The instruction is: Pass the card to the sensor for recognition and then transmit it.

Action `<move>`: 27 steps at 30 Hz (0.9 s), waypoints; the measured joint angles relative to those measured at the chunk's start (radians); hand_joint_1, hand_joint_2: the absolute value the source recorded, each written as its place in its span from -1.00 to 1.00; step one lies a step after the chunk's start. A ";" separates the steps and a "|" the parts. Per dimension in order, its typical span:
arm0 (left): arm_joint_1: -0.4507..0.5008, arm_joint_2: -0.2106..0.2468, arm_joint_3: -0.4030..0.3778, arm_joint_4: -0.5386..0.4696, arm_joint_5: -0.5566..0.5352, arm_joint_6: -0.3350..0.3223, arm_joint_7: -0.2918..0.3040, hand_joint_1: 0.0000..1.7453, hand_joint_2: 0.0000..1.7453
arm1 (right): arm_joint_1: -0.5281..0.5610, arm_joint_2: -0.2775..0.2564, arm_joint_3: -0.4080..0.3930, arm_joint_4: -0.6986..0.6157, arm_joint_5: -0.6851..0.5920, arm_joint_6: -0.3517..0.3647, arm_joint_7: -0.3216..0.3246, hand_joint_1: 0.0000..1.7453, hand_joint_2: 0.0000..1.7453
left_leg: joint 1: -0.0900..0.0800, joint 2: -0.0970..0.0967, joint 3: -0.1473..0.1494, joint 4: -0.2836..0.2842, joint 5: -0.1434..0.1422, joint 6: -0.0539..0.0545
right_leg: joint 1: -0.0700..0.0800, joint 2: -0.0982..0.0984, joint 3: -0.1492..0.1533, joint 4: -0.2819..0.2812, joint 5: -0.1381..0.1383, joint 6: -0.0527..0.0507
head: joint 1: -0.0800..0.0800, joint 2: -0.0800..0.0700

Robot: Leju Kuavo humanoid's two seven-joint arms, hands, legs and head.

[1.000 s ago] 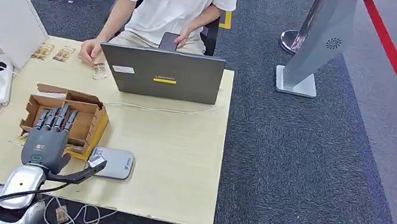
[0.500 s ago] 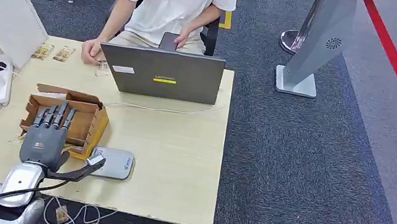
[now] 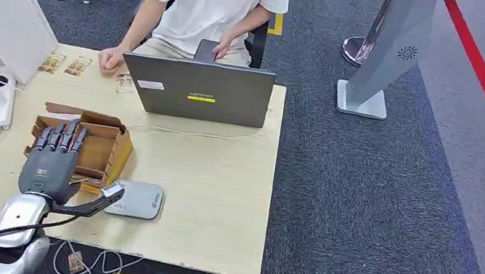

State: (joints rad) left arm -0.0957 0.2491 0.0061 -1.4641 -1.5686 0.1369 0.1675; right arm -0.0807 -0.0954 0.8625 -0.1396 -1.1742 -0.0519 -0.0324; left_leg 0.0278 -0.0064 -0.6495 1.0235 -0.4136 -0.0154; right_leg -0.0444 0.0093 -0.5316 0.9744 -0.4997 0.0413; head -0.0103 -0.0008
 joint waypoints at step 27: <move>0.031 0.001 0.021 -0.027 0.000 -0.108 -0.060 1.00 1.00 | 0.000 -0.001 0.009 0.000 -0.046 -0.002 -0.002 -1.00 -1.00 | 0.000 0.000 0.000 0.000 0.000 0.000 | 0.000 0.000 0.000 0.000 0.000 0.000 | 0.000 0.000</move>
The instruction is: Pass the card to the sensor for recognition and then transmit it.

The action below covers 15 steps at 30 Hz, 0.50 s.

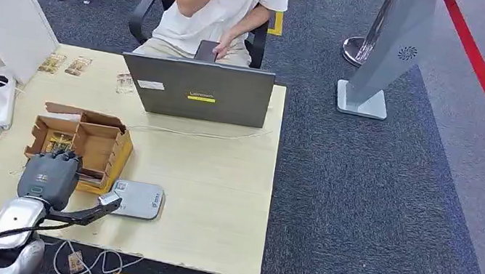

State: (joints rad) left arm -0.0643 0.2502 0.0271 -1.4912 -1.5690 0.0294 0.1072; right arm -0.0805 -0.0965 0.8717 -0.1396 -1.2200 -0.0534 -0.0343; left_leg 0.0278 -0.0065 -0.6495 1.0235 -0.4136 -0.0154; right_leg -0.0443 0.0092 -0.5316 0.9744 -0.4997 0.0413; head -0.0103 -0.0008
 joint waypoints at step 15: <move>0.004 -0.003 0.027 0.000 0.001 0.003 -0.027 1.00 1.00 | 0.000 0.000 0.001 0.000 -0.005 0.000 0.000 -1.00 -1.00 | 0.000 0.000 0.000 0.000 0.000 0.000 | 0.000 0.000 0.000 0.000 0.000 0.000 | 0.000 0.000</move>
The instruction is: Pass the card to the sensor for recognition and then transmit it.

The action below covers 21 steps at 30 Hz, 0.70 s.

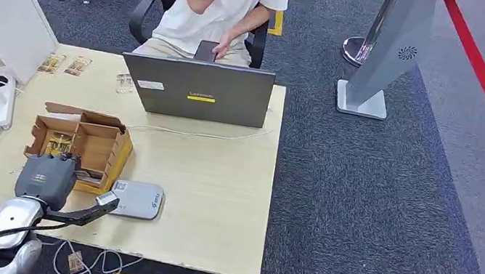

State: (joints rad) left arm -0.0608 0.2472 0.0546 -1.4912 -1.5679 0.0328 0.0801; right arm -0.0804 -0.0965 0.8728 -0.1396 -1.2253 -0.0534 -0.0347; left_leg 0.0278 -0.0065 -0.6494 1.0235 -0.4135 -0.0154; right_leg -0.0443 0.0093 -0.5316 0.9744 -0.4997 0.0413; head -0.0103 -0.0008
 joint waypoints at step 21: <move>0.096 -0.008 -0.105 -0.278 0.000 0.243 -0.127 1.00 1.00 | 0.002 0.000 0.009 0.000 -0.070 -0.016 -0.018 -1.00 -1.00 | 0.000 0.000 0.000 0.000 0.000 0.000 | 0.000 0.000 -0.001 0.000 0.000 0.000 | 0.000 0.000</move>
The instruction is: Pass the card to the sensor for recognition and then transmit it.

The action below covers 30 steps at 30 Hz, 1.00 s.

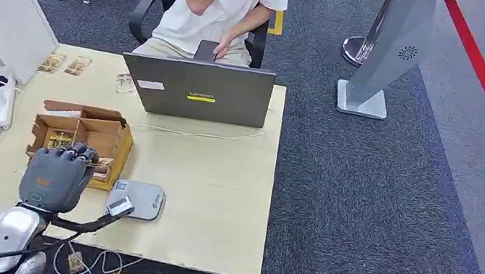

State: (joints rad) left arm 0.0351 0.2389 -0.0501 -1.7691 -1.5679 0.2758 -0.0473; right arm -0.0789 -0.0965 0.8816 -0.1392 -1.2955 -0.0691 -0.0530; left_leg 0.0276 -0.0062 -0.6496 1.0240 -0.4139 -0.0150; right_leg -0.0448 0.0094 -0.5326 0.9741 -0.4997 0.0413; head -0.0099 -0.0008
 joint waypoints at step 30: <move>-0.653 -0.127 -0.189 0.136 0.000 -0.045 0.122 1.00 1.00 | -0.036 -0.008 0.169 0.008 0.113 0.071 0.025 -1.00 -1.00 | -0.001 -0.003 -0.002 0.001 0.007 0.003 | -0.001 -0.001 -0.001 0.000 0.009 0.003 | 0.002 0.000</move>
State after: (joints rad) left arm -0.6174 0.1114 -0.2392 -1.6334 -1.5679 0.2308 0.0744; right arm -0.1148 -0.1041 1.0510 -0.1316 -1.1826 0.0015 -0.0282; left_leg 0.0268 -0.0087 -0.6515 1.0249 -0.4072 -0.0119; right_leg -0.0454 0.0088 -0.5337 0.9740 -0.4907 0.0439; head -0.0084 -0.0008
